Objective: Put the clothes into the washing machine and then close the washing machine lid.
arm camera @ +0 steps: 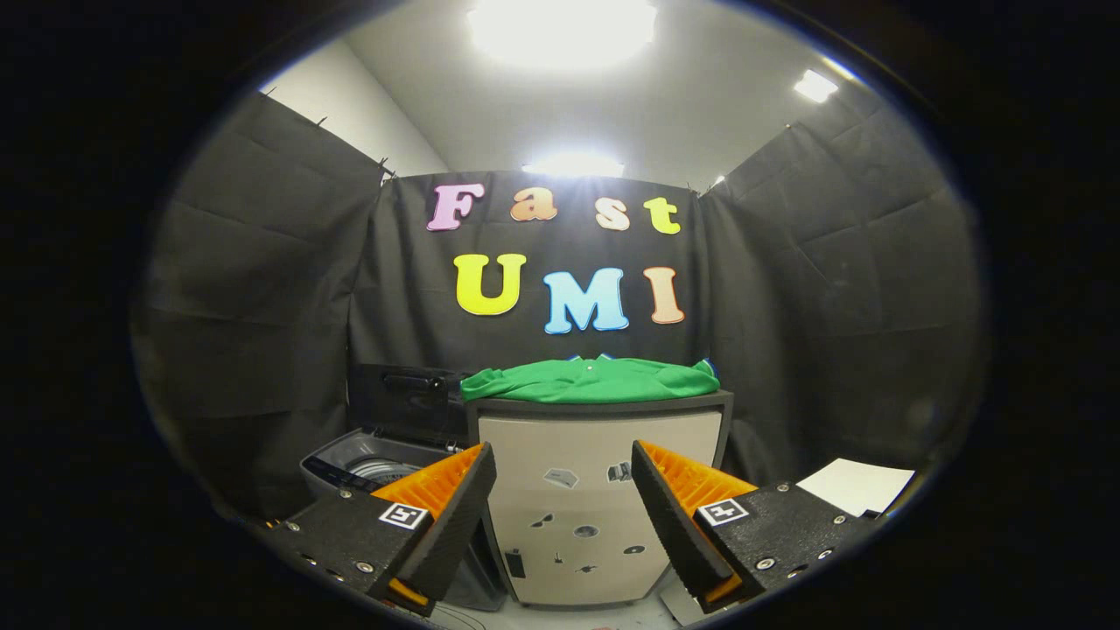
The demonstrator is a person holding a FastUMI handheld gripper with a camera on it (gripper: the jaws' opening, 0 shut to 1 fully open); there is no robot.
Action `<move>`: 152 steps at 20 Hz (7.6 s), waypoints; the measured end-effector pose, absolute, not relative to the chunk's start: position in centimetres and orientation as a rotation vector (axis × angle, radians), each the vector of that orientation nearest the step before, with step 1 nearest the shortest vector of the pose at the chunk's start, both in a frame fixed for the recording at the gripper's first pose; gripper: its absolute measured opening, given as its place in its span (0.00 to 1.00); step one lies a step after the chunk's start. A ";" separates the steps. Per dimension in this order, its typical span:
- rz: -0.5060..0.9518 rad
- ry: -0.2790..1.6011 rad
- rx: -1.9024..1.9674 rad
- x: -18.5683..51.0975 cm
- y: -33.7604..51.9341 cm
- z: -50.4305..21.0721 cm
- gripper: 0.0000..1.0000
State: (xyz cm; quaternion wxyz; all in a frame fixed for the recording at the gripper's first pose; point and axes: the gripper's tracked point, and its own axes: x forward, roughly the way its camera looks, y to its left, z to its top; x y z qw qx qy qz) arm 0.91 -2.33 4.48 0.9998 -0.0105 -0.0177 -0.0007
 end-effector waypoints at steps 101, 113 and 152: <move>0.187 0.482 0.334 39.6 2.8 12.9 0.00; 0.264 0.459 0.279 39.7 12.6 15.2 0.00; 0.424 0.614 0.086 37.1 36.3 -0.8 0.00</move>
